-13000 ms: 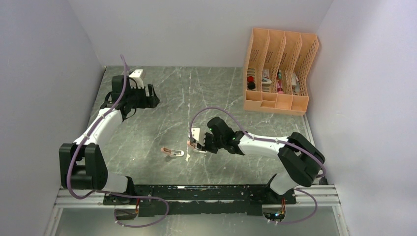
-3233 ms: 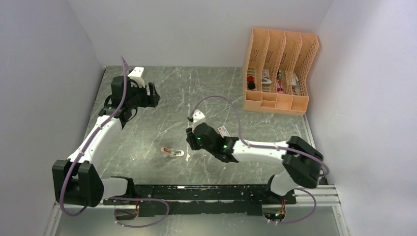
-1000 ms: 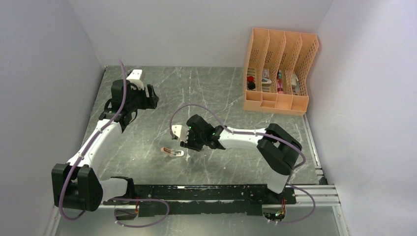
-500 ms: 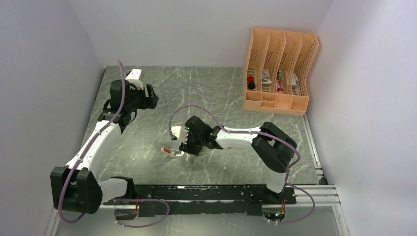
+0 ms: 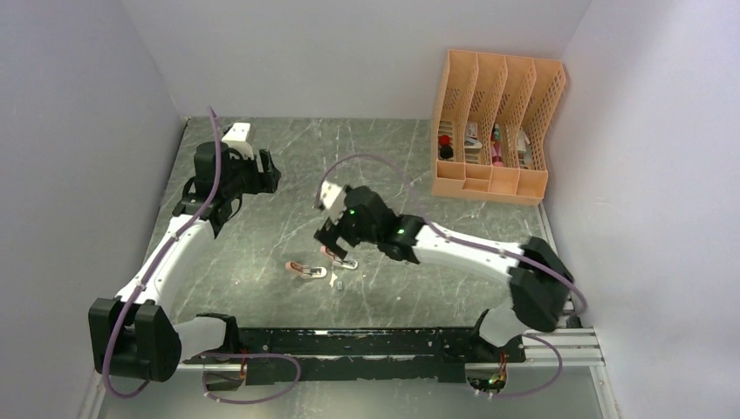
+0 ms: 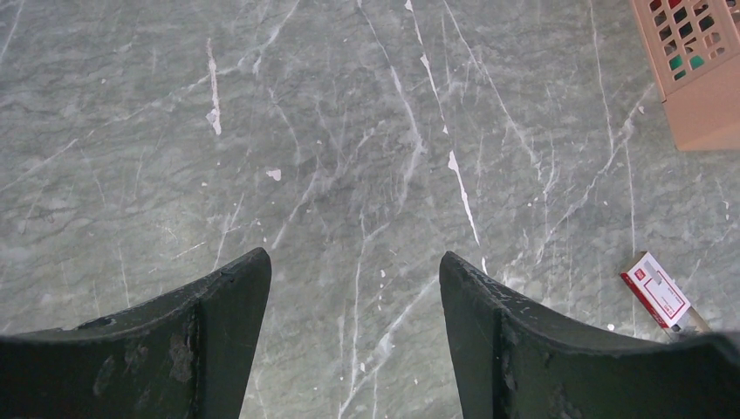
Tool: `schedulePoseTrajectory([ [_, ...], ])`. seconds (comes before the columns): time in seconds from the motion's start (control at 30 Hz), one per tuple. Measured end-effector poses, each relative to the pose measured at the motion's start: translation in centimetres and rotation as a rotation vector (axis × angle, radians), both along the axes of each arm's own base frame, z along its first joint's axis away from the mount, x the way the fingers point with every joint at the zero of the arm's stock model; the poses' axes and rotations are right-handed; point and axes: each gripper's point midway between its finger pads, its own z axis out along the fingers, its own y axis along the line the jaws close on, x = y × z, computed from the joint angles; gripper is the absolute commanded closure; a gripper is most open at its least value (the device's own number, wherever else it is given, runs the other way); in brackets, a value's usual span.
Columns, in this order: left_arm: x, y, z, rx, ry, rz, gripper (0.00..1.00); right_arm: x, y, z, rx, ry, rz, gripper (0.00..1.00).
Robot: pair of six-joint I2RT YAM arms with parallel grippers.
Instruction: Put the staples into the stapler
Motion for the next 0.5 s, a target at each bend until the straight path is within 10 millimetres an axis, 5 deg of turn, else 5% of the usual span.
schedulePoseTrajectory([
  [0.13, -0.1, 0.0, 0.1, 0.000, -0.002, 0.000, 0.24, 1.8, -2.2, 8.0, 0.200, -0.076, -0.253, 0.00],
  [0.23, -0.2, 0.0, 0.3, -0.001, -0.004, 0.000, 0.24, 2.1, -4.4, 10.0, 0.287, -0.070, -0.392, 0.00],
  [0.37, -0.4, 0.0, 0.5, -0.004, -0.009, 0.000, 0.24, 0.6, -5.3, 5.8, 0.260, 0.070, -0.538, 0.00],
  [0.5, -0.6, -0.1, 1.2, -0.013, -0.025, -0.004, 0.24, -4.6, -4.2, -0.2, 0.152, 0.227, -0.600, 0.00],
])
